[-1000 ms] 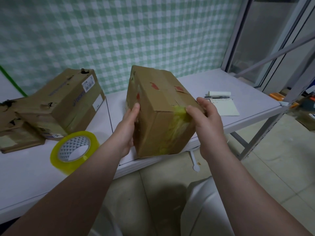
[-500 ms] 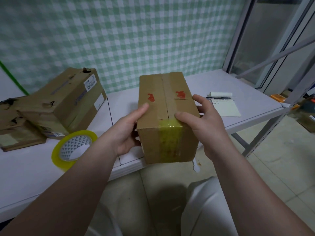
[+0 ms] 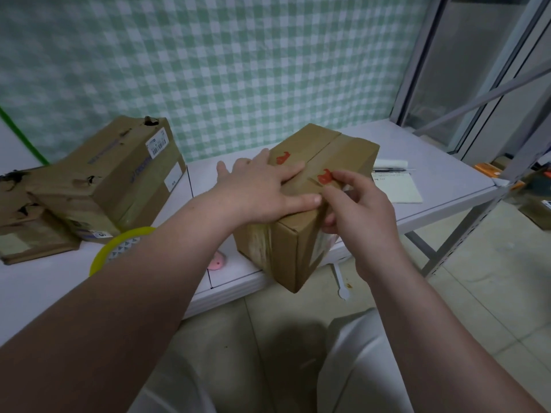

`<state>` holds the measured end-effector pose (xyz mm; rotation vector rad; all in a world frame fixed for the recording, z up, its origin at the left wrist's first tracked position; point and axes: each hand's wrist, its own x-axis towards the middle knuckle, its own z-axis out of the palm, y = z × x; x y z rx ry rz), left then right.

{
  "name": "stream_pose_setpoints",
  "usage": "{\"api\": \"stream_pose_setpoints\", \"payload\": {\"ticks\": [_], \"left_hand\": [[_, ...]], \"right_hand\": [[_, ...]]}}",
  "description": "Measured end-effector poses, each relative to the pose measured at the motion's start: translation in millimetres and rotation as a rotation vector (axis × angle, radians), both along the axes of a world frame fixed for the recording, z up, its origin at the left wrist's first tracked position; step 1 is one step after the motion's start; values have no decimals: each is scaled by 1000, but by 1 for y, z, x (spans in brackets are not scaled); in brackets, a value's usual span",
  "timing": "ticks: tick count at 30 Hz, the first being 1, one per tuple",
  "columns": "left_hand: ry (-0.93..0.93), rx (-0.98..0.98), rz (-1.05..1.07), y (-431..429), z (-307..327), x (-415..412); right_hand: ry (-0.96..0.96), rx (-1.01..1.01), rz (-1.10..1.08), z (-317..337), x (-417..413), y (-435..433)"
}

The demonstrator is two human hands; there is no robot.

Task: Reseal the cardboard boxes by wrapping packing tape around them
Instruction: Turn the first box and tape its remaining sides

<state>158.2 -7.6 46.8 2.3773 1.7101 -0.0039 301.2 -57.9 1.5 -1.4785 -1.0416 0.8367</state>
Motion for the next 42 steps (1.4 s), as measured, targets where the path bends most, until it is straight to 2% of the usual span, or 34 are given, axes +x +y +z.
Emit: {"api": "stream_pose_setpoints", "payload": {"ticks": [3, 6, 8, 11, 13, 17, 21, 24, 28, 30, 33, 35, 38, 42], "left_hand": [[-16, -53, -61, -5, -1, 5], [-2, -16, -100, -1, -1, 6], [8, 47, -105, 4, 2, 4], [29, 61, -105, 11, 7, -3], [42, 66, -90, 13, 8, -8], [49, 146, -65, 14, 4, -22], [-80, 196, -83, 11, -4, -39], [-250, 319, -32, 3, -18, -60], [-430, 365, 320, -9, -49, -98], [-376, 285, 423, -16, -65, -113], [-68, 63, 501, -29, -87, -129], [38, 6, 501, -34, -98, -137], [3, 82, 495, -37, -106, -144], [-46, 142, 465, -40, -106, -147]], "right_hand": [[22, 15, 6, 1, 6, 1], [-38, 35, 18, 2, 10, 3], [-158, 76, 38, 4, 10, 5], [-494, 106, 6, 2, 6, 6], [-639, 140, -27, -1, 4, 9], [-774, 249, 1, -6, -6, 17], [-865, 347, -44, -12, -20, 22], [-904, 352, -110, -12, -26, 24], [-903, 371, -95, -13, -36, 23], [-870, 437, -82, -15, -44, 18], [-796, 539, -22, -20, -62, 8], [-775, 561, 53, -22, -73, 2], [-763, 517, 187, -27, -84, -3], [-741, 334, 410, -36, -90, -6]]}}
